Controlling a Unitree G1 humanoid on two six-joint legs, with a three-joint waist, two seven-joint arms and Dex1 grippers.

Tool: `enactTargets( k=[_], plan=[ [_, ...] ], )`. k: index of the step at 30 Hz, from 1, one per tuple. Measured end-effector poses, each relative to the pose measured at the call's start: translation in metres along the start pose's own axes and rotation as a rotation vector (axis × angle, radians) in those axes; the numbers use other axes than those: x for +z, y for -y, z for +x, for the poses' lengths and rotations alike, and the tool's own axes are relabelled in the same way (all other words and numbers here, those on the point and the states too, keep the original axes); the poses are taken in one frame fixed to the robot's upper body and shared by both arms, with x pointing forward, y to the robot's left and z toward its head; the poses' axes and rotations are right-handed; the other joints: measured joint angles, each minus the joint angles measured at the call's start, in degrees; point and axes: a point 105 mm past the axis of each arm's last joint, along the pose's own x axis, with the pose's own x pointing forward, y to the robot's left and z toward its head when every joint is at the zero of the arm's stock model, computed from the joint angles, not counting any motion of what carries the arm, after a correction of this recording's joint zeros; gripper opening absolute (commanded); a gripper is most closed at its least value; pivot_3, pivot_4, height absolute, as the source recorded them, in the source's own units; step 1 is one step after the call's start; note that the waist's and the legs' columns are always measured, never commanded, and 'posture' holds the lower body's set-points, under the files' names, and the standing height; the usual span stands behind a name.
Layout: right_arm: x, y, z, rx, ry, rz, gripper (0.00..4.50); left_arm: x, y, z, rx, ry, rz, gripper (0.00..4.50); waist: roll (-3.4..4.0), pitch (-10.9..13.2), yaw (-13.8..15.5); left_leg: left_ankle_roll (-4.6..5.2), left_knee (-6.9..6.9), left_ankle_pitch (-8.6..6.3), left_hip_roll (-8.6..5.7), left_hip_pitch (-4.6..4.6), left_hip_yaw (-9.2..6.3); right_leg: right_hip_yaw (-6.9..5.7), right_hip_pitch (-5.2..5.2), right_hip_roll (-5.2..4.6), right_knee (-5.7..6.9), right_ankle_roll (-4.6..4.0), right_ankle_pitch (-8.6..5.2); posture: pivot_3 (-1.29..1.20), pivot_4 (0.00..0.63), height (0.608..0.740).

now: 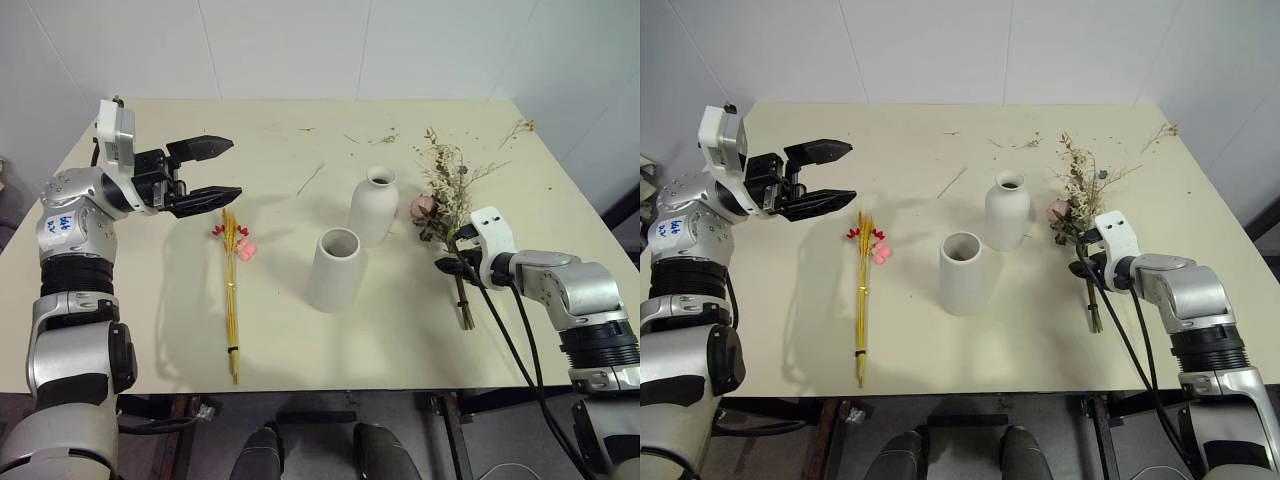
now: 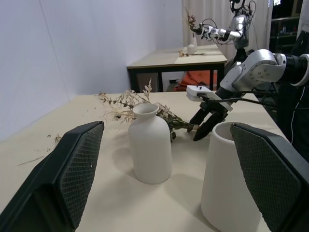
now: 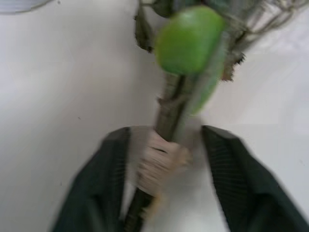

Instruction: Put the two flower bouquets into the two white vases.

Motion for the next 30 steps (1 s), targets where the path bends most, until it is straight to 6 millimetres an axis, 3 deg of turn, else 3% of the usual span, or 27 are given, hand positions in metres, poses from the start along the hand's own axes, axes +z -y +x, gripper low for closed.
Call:
enactTargets(
  k=[3, 4, 8, 14, 22, 26, 30],
  plan=[
    [0.003, 0.007, -0.004, -0.038, 0.016, 0.003, 0.23, 0.000, 0.000, -0.001, 0.003, -0.005, 0.002, 4.50, 0.00, 0.0, 0.0, 0.00, -0.03, 0.00, 0.00, -0.02, 0.00, 0.00, -0.02, 0.00, -0.01, -0.01, -0.01, 0.00, 0.150, 0.740],
    [0.006, 0.007, -0.005, -0.041, 0.027, -0.002, 0.06, 0.001, 0.000, -0.002, 0.004, -0.007, 0.003, 4.50, 0.00, 0.0, 0.1, 0.00, -0.05, 0.00, 0.00, -0.02, 0.00, 0.00, -0.03, 0.00, -0.01, -0.01, -0.01, 0.00, 0.150, 0.740],
    [0.031, 0.013, -0.016, -0.090, 0.116, -0.028, 0.06, 0.001, 0.000, -0.002, 0.003, -0.009, 0.003, 4.50, 0.01, 0.0, -0.1, 0.00, -0.08, 0.00, 0.00, -0.03, 0.00, 0.00, -0.06, 0.00, -0.02, 0.00, -0.02, 0.00, 0.150, 0.740],
    [0.104, 0.018, -0.043, -0.173, 0.394, -0.151, 0.06, 0.000, 0.000, -0.001, 0.000, -0.014, 0.001, 4.50, 0.02, 0.0, -0.2, 0.00, -0.10, 0.00, 0.01, -0.02, 0.01, 0.00, -0.08, 0.01, -0.01, -0.01, -0.03, 0.00, 0.150, 0.740],
    [0.222, -0.031, -0.074, -0.143, 0.954, -0.156, 0.06, -0.001, 0.001, 0.000, -0.007, -0.020, 0.002, 4.50, 0.03, 0.0, -0.7, -0.01, -0.26, 0.01, 0.02, -0.01, 0.00, 0.00, -0.12, 0.03, -0.03, -0.02, -0.03, 0.00, 0.150, 0.740],
    [0.245, -0.054, -0.076, -0.110, 1.155, -0.111, 0.06, -0.001, 0.003, 0.001, -0.016, -0.024, 0.011, 4.50, 0.04, 0.0, -0.9, -0.01, -0.38, 0.01, 0.02, -0.02, 0.00, 0.00, -0.12, 0.01, 0.16, 0.01, -0.05, 0.00, 0.150, 0.740],
    [0.244, -0.069, -0.060, -0.062, 1.180, -0.072, 0.06, -0.007, 0.008, -0.002, -0.017, -0.037, -0.007, 4.50, 0.06, 0.0, -0.9, -0.02, -0.44, 0.02, 0.02, -0.04, -0.01, 0.00, -0.18, 0.01, 0.22, 0.00, -0.07, 0.00, 0.150, 0.740]
  ],
)
